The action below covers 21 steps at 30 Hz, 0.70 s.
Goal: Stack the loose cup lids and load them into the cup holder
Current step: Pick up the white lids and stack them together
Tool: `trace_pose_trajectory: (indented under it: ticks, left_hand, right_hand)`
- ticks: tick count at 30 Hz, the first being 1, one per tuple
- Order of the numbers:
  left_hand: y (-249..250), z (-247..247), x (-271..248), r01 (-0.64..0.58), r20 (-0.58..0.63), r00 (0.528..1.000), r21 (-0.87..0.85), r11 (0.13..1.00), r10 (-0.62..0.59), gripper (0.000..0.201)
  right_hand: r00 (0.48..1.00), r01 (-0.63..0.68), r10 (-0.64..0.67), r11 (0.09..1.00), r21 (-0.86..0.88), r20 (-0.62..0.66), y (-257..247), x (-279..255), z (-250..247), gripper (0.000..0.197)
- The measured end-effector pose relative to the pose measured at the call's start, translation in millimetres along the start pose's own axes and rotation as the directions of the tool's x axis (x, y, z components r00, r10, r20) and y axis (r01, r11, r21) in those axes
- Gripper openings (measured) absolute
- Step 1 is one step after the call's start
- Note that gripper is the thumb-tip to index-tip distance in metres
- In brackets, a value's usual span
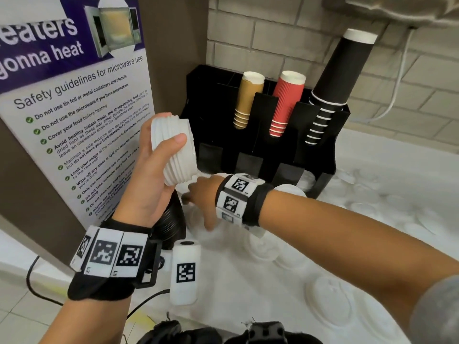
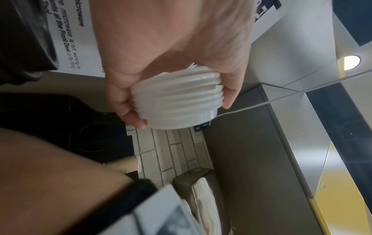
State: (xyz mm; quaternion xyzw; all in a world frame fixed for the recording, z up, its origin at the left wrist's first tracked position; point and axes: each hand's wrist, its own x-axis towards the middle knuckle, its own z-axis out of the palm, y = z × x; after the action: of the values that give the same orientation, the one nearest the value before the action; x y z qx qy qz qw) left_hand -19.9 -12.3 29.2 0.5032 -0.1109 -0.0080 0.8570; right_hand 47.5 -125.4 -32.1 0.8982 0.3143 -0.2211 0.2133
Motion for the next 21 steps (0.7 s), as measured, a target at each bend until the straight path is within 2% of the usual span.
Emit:
trace_pose_trajectory:
  ticks: [3,5,7,8,10,11,17,21]
  left_hand:
    - [-0.3,0.4,0.6,0.007,0.0,1.0,0.011,1.0,-0.007,0.068]
    - [-0.8,0.9,0.8,0.01,-0.004,1.0,0.018,1.0,-0.01,0.067]
    - [-2.1,1.9,0.7,0.006,0.0,1.0,0.027,1.0,-0.006,0.064]
    - [-2.1,1.9,0.8,0.0,0.003,1.0,0.029,1.0,0.0,0.061]
    - [-2.5,1.6,1.3,-0.003,0.013,1.0,0.028,1.0,0.003,0.058]
    - [-2.0,1.4,2.1,-0.006,0.017,1.0,0.027,1.0,0.005,0.059]
    - [7.7,1.9,14.4,-0.037,0.031,0.999,0.065,0.997,0.035,0.058]
    - [10.4,0.4,18.0,-0.05,0.034,0.998,0.075,0.996,0.048,0.057]
  right_hand:
    - [0.997,0.021,-0.024,0.999,-0.04,-0.074,-14.5,13.9,22.9,0.071]
    - [0.982,0.016,-0.014,1.0,0.008,-0.186,-12.1,21.8,39.1,0.063]
    - [0.926,0.07,-0.031,0.993,0.092,-0.376,-6.0,27.8,48.8,0.06]
    - [0.91,0.099,-0.049,0.99,0.101,-0.413,-5.7,28.6,47.5,0.061]
    - [0.987,0.067,-0.044,0.987,0.146,-0.153,-8.0,24.1,35.4,0.069]
    - [0.997,0.042,-0.032,0.987,0.154,-0.07,-6.1,18.4,25.5,0.073]
    - [0.977,0.02,0.077,0.892,0.451,-0.196,25.8,-43.2,-19.3,0.086]
    - [0.931,0.04,0.203,0.767,0.641,-0.302,47.4,-83.4,-28.5,0.076]
